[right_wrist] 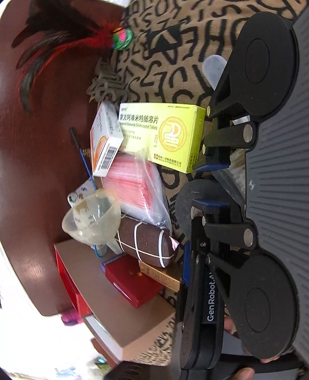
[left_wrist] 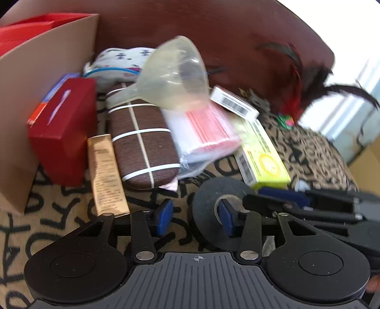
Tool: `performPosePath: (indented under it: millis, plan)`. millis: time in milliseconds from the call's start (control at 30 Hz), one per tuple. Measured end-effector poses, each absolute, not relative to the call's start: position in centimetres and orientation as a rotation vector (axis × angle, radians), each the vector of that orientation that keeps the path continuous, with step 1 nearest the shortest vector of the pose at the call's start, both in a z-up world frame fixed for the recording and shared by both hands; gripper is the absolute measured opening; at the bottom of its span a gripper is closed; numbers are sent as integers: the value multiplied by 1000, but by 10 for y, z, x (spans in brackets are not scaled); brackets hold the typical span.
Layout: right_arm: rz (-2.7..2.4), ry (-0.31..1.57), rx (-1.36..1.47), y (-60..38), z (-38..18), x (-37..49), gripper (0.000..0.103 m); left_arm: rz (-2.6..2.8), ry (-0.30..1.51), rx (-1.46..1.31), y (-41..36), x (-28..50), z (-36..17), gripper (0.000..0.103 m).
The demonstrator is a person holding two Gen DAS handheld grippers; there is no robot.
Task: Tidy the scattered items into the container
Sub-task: 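Grasp the black tape roll with the left gripper and lift it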
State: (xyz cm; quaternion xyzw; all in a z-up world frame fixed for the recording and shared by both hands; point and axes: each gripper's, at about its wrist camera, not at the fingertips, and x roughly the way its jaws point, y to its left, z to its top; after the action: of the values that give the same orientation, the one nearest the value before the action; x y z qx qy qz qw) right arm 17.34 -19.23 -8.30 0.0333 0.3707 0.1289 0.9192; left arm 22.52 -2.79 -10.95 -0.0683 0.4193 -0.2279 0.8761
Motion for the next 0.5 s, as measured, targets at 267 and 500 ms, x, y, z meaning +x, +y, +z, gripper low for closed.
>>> performPosePath:
  millis: [267,500]
  plan:
    - [294,777,46,-188,-83,171,25,-481,888,-106,-31,219,-106,26]
    - [363,822,52,-170,-82,137,26,-441,943,-56,-17,178,-99,26]
